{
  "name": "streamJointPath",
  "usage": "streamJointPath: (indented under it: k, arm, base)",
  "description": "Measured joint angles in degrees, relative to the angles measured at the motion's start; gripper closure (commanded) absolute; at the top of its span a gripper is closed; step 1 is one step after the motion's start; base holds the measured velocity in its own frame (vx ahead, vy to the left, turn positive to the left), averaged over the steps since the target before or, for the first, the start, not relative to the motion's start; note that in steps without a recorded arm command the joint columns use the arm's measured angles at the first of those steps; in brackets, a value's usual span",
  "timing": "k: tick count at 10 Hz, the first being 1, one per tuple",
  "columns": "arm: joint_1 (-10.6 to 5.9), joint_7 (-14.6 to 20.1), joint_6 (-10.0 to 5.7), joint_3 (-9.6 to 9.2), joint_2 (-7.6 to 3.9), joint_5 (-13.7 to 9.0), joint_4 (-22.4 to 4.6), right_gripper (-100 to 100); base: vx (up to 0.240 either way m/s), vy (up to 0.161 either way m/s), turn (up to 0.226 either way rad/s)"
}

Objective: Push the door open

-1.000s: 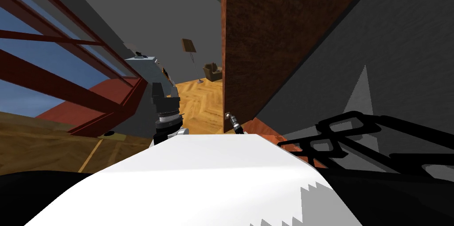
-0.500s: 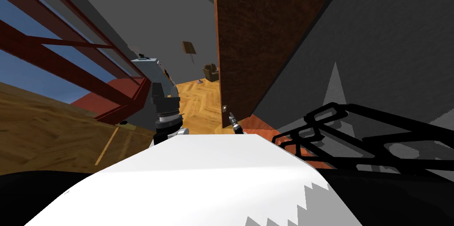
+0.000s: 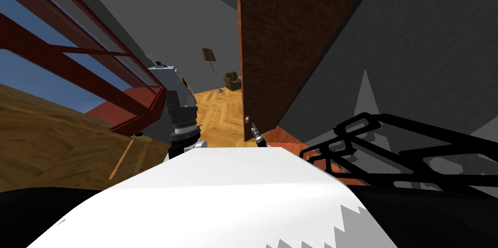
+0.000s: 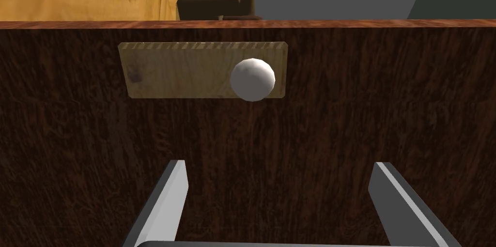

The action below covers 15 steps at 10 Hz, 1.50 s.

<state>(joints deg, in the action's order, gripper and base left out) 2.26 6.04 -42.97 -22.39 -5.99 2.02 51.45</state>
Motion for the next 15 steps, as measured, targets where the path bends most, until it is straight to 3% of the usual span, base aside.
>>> streamJointPath:
  k: [6,7,12,15]
  arm:
    - [-0.43,-0.74,-1.07,0.88,0.75,-0.23,-1.29,-100]
    - [-0.37,-0.76,-1.15,0.87,0.76,-0.22,-1.32,100]
    - [-0.35,-0.77,-0.93,0.81,0.76,-0.19,-1.4,100]
    - [0.26,-1.03,-0.55,1.19,0.82,-0.34,-1.63,100]
  base:
    - [0.171,0.088,0.02]
    - [-0.016,-0.001,0.008]
    - [-0.012,-0.005,0.002]
    - [0.145,0.076,-0.033]
